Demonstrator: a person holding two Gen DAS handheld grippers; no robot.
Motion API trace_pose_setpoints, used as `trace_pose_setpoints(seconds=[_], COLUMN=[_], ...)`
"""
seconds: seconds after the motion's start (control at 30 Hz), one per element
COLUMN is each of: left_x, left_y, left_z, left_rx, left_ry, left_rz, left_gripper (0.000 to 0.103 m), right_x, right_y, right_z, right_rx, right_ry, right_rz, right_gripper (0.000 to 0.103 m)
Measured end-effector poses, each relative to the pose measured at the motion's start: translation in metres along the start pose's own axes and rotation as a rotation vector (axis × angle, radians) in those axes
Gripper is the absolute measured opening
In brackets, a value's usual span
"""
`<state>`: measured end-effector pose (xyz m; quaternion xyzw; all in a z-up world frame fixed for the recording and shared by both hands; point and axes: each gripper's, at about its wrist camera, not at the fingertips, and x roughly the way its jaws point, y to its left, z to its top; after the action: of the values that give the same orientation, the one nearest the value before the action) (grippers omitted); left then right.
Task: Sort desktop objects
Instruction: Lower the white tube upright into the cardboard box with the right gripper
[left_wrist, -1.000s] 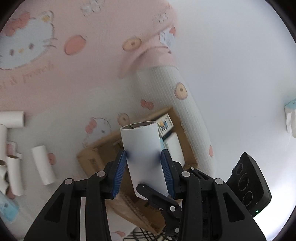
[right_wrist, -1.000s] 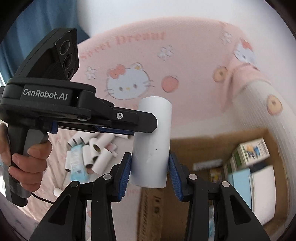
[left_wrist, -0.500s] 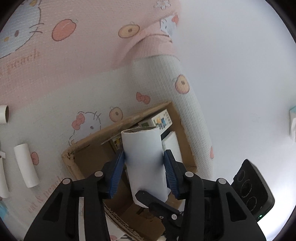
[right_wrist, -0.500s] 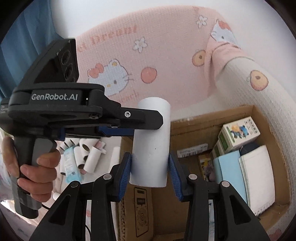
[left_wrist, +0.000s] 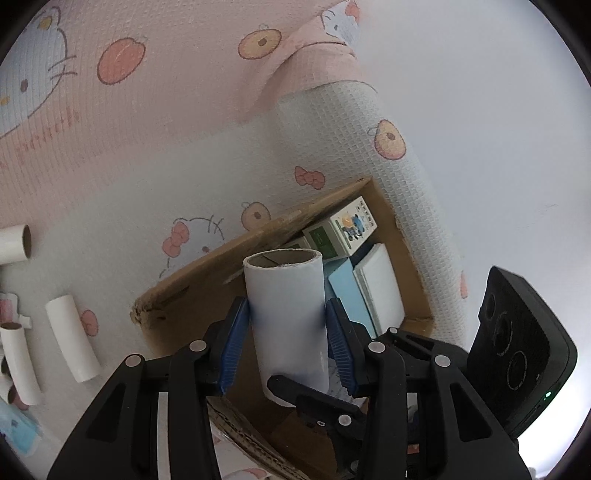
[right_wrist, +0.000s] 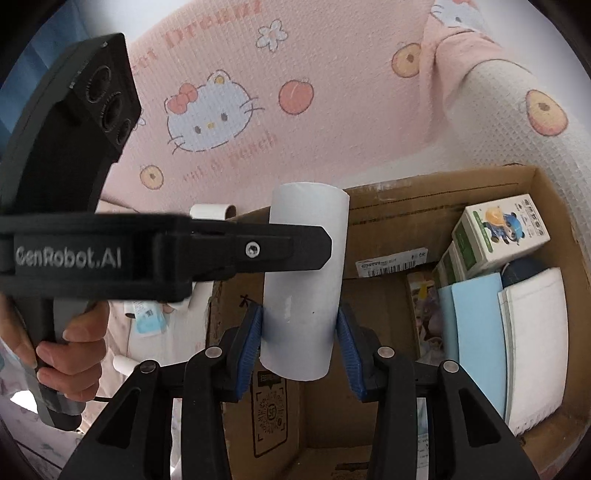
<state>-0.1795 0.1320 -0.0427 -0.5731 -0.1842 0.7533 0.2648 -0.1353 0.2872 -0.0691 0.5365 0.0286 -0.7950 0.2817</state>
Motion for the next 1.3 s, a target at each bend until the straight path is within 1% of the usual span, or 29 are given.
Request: trace_pose_setpoints(seconds=[0.07, 0.17, 0.2, 0.3, 0.47, 0.6, 0.7, 0.8, 0.87, 0.97, 1.03, 1.07, 1.13, 1.2, 1.23, 1.27, 1.3], left_x=[0.002, 0.006, 0.007, 0.012, 0.017, 0.021, 0.026, 0.028, 0.031, 0.032, 0.032, 0.030, 0.022, 0.016, 0.014, 0.013, 0.012], left_y=[-0.001, -0.002, -0.002, -0.005, -0.008, -0.010, -0.010, -0.010, -0.010, -0.012, -0.016, -0.018, -0.022, -0.024, -0.024, -0.025, -0.025], left_z=[0.001, 0.001, 0.000, 0.000, 0.001, -0.002, -0.003, -0.006, -0.006, -0.008, -0.008, -0.008, -0.007, -0.003, -0.001, 0.002, 0.004], left_rx=[0.005, -0.002, 0.002, 0.019, 0.022, 0.040, 0.032, 0.047, 0.048, 0.065, 0.102, 0.117, 0.177, 0.221, 0.242, 0.268, 0.284], left_ry=[0.005, 0.029, 0.039, 0.042, 0.058, 0.066, 0.085, 0.088, 0.103, 0.136, 0.125, 0.108, 0.058, 0.028, 0.016, 0.008, 0.005], left_rz=[0.014, 0.010, 0.019, 0.038, 0.042, 0.053, 0.056, 0.072, 0.068, 0.080, 0.103, 0.117, 0.138, 0.167, 0.181, 0.194, 0.197], left_gripper=[0.046, 0.046, 0.046, 0.046, 0.046, 0.046, 0.046, 0.046, 0.045, 0.045, 0.045, 0.045, 0.045, 0.045, 0.036, 0.018, 0.009], right_x=[0.004, 0.009, 0.011, 0.016, 0.015, 0.017, 0.020, 0.025, 0.026, 0.024, 0.025, 0.027, 0.032, 0.038, 0.041, 0.045, 0.049], right_y=[-0.002, -0.001, -0.002, -0.010, -0.013, -0.019, -0.015, -0.020, -0.024, -0.026, -0.025, -0.024, -0.025, -0.025, -0.027, -0.028, -0.029], right_z=[0.003, 0.005, 0.005, 0.005, 0.004, 0.003, 0.002, 0.002, 0.002, 0.002, 0.002, 0.003, 0.001, -0.003, -0.006, -0.008, -0.010], right_rx=[-0.004, -0.045, -0.045, -0.007, -0.006, 0.016, -0.029, 0.013, 0.028, 0.013, -0.008, -0.011, -0.012, -0.007, 0.002, 0.015, 0.025], right_ry=[0.014, 0.040, 0.040, 0.066, 0.068, 0.085, 0.093, 0.112, 0.117, 0.106, 0.115, 0.124, 0.148, 0.173, 0.187, 0.203, 0.217], right_rz=[0.010, -0.021, -0.031, -0.002, -0.009, 0.015, -0.022, 0.010, 0.024, 0.018, 0.011, 0.010, 0.018, 0.020, 0.030, 0.042, 0.049], right_gripper=[0.039, 0.039, 0.039, 0.039, 0.039, 0.039, 0.039, 0.039, 0.038, 0.038, 0.038, 0.038, 0.038, 0.038, 0.038, 0.038, 0.038])
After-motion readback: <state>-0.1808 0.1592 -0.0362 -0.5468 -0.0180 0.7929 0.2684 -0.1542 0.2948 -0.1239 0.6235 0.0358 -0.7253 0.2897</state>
